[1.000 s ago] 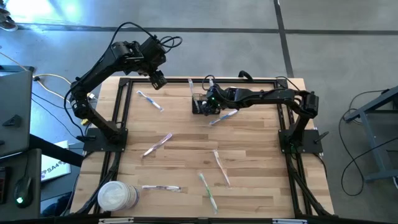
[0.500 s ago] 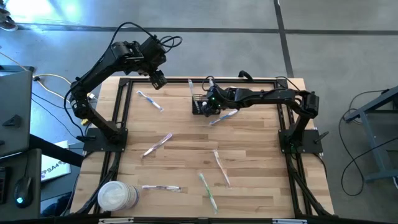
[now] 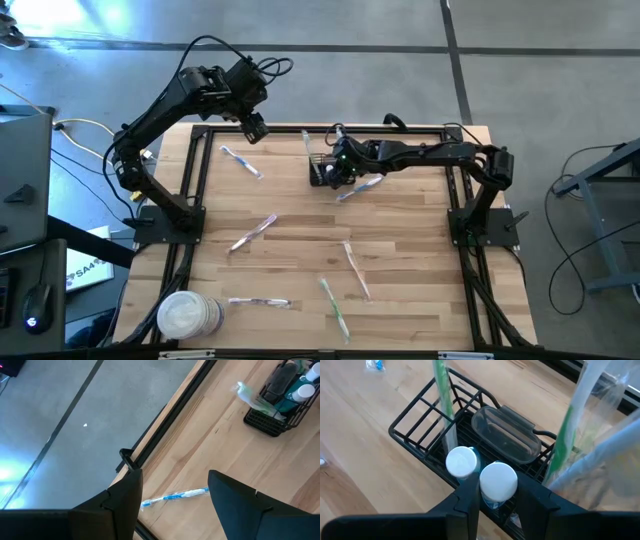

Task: Pick & Place toothbrushing station
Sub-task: Put the blue mouthwash into the mesh organizer

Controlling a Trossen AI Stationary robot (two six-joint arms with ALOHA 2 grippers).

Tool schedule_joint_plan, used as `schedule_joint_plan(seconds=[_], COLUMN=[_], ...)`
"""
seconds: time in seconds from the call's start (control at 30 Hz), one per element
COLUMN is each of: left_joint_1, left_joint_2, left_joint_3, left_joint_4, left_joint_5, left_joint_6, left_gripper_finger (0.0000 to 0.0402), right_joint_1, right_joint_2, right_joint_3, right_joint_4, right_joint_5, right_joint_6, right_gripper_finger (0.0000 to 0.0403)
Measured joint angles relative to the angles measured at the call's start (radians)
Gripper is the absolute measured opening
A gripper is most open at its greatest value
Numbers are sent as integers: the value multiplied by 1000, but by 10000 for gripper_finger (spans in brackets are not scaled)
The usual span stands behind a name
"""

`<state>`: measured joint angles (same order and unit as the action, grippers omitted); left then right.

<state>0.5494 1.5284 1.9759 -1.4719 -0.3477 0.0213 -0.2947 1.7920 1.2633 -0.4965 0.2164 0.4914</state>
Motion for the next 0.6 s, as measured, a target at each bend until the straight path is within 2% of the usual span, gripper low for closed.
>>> schedule_joint_plan(seconds=[0.17, 0.47, 0.6], left_joint_1=[0, 0, 0], left_joint_2=[0, 0, 0], left_joint_3=[0, 0, 0], left_joint_4=[0, -1, -4], left_joint_5=[0, 0, 0], left_joint_6=[0, 0, 0], left_gripper_finger=[221, 221, 221], right_joint_1=[-2, -8, -15], right_joint_2=[0, 9, 6], right_joint_3=[8, 132, 148], right_joint_4=[-22, -214, -247], right_joint_5=[-14, -25, -27], right_joint_6=[-25, -71, -74], right_gripper_finger=[94, 94, 94])
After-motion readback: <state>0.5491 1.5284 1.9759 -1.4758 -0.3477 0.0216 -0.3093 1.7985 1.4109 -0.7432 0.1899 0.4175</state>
